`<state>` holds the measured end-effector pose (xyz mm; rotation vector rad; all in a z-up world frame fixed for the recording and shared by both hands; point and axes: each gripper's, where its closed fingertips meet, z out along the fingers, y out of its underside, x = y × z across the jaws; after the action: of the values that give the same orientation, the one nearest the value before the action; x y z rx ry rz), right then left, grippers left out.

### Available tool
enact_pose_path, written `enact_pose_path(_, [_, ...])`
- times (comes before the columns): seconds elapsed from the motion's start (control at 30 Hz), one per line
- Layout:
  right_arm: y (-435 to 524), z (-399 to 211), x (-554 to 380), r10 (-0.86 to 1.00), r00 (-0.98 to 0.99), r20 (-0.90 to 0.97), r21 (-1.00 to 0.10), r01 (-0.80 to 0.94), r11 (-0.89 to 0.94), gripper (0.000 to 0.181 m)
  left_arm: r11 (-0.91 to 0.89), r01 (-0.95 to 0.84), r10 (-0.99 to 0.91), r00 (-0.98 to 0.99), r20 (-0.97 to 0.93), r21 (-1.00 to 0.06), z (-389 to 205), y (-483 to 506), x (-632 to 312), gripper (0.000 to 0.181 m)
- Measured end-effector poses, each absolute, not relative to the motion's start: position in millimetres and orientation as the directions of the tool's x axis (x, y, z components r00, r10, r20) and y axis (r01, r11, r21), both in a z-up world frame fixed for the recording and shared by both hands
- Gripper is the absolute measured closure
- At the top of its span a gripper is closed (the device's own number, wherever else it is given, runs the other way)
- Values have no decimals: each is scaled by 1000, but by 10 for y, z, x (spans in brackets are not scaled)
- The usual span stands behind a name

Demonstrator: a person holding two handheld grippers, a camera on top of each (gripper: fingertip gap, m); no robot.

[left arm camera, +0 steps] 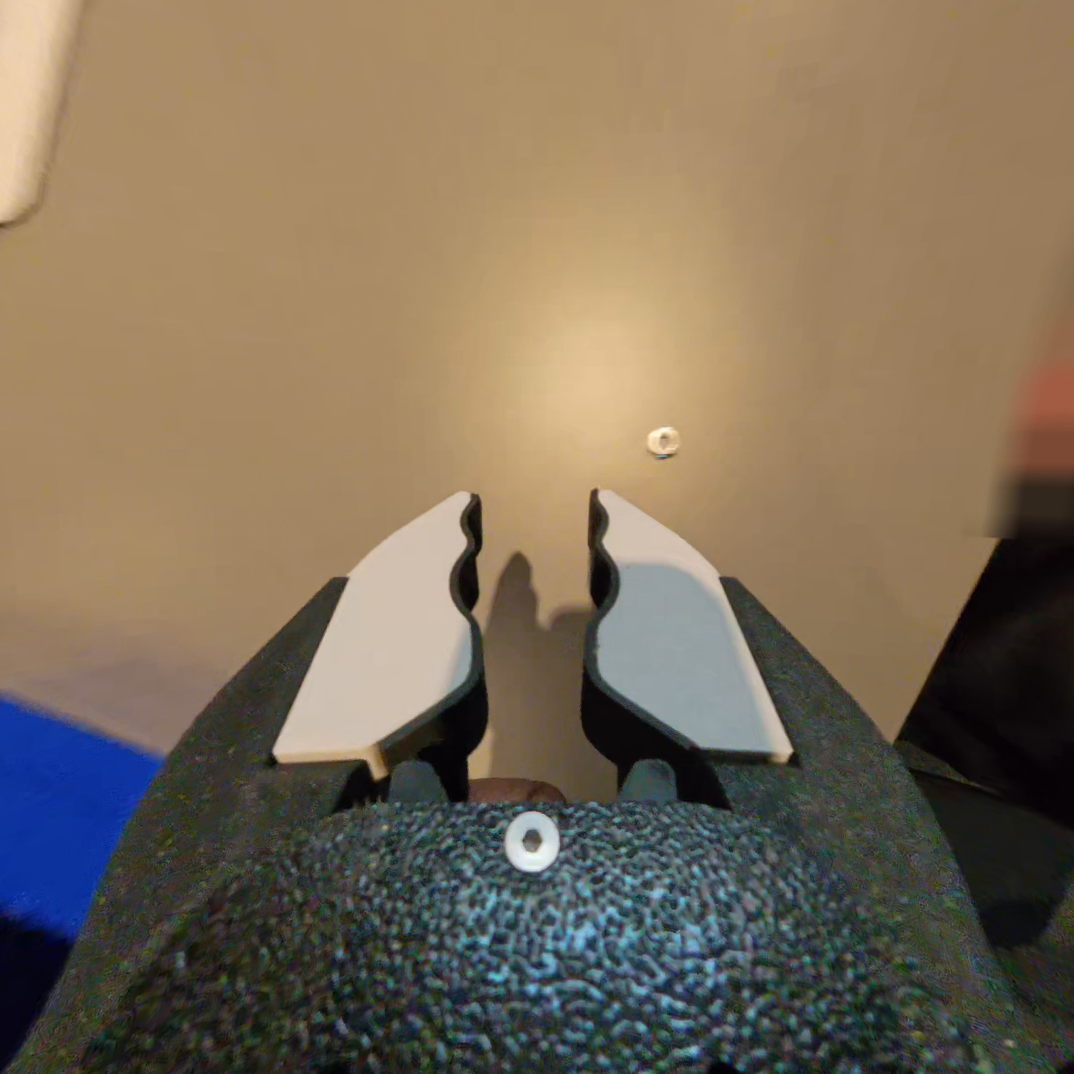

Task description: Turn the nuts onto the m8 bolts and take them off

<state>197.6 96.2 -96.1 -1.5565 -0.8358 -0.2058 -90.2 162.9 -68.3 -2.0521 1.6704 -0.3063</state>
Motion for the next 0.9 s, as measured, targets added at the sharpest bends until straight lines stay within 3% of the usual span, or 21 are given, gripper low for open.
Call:
enact_pose_path(0.17, [942, -1032, 1926, 431, 694, 577, -780, 624, 40, 164, -348, -742, -798, 556, -234, -573, 68, 2592, -1979, 147])
enact_pose_path(0.37, [986, -1158, 1862, 507, 651, 565, -751, 660, -12, 163, -661, -572, -535, 813, -230, -485, -77, 3562, -3380, 147])
enact_pose_path(0.63, [1196, -1280, 1893, 545, 628, 555, -706, 702, -90, 163, -762, -599, -553, 800, -231, -248, -808, 4229, -3946, 147])
enact_pose_path(0.73, [1252, -1363, 1926, 557, 625, 547, -685, 716, -132, 163, -723, -657, -626, 754, -201, -214, -1026, 4418, -3893, 150])
enact_pose_path(0.9, [1311, -1435, 1962, 558, 629, 540, -654, 732, -192, 163, -770, -606, -615, 788, -20, -199, -1371, 4543, -3716, 150])
